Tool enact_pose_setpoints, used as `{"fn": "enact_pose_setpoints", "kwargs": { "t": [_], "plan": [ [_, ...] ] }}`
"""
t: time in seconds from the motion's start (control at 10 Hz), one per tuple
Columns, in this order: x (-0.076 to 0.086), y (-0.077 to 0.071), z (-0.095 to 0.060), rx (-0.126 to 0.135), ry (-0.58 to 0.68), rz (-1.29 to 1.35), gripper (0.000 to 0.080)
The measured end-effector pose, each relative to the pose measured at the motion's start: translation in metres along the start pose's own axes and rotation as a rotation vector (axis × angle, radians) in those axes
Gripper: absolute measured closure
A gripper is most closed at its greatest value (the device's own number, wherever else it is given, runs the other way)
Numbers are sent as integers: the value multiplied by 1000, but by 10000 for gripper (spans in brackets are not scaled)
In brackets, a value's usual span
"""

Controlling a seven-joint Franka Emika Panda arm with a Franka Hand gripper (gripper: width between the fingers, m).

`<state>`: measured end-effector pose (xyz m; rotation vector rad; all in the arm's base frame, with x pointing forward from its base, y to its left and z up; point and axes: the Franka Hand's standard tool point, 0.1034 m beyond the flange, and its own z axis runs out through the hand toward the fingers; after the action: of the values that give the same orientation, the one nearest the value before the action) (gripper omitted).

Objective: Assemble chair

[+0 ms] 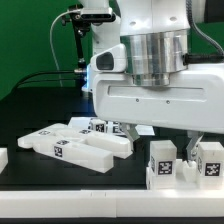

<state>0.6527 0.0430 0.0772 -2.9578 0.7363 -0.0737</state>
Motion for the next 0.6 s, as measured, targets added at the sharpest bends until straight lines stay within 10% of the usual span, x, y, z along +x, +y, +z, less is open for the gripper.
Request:
{"fn": "enact_pose_setpoints", "kwargs": {
  "t": [0.3,0.5,0.6],
  "plan": [
    [-1,-2,5,-20,59,-299,151],
    [0,-1,5,-19,61,-291,393],
    [0,-2,5,-15,61,-217,393]
  ]
}}
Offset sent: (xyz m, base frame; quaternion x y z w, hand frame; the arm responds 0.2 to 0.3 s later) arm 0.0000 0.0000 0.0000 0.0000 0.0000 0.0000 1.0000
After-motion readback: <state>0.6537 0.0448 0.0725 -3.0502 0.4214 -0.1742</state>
